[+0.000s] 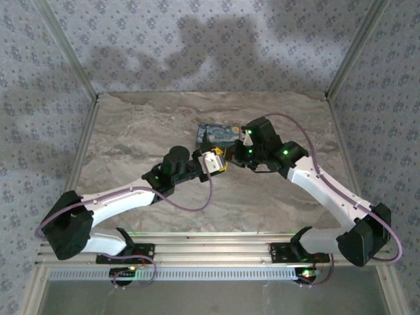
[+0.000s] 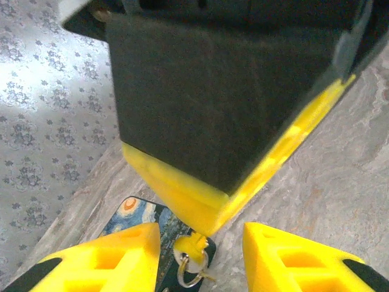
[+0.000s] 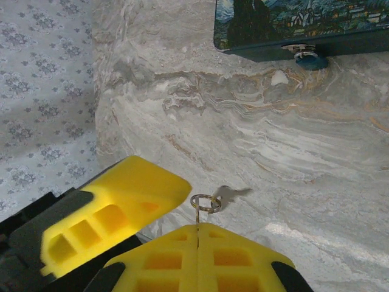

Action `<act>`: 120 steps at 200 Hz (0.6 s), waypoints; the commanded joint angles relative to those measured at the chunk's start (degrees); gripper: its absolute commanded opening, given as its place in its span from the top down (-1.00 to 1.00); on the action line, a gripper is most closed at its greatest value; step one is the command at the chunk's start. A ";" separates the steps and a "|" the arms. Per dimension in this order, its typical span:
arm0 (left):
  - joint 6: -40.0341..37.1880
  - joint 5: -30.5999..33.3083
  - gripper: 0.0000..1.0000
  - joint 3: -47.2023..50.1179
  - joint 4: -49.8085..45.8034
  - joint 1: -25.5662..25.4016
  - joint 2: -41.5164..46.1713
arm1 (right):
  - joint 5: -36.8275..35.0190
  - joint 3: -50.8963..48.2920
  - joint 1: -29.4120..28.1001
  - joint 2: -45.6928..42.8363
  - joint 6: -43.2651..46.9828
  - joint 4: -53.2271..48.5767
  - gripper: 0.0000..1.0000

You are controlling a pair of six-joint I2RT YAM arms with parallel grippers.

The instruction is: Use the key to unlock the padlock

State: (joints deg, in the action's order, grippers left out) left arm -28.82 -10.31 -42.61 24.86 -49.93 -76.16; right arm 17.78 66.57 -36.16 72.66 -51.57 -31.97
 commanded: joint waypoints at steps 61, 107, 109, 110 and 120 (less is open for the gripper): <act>-2.04 2.05 0.47 -2.38 -1.90 -0.78 -0.26 | 0.83 -0.29 -0.22 -1.75 -1.17 0.05 1.00; -3.77 4.05 0.88 -2.78 -4.56 -1.72 0.38 | 1.74 -0.39 -0.13 -1.61 -2.59 1.00 1.00; -3.76 4.13 0.90 -2.88 -4.89 -1.74 0.44 | 1.80 -0.43 -0.13 -1.59 -2.71 1.02 1.00; -3.78 4.18 0.91 -2.94 -5.08 -1.74 0.46 | 1.85 -0.41 -0.14 -1.62 -2.73 1.07 1.00; -3.52 4.61 0.96 -3.34 -6.64 -1.93 0.81 | 2.15 -0.44 -0.08 -1.54 -2.96 1.39 1.00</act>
State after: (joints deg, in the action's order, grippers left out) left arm -31.83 -6.35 -43.33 22.09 -51.00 -76.29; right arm 18.00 66.37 -36.14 71.99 -53.04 -31.97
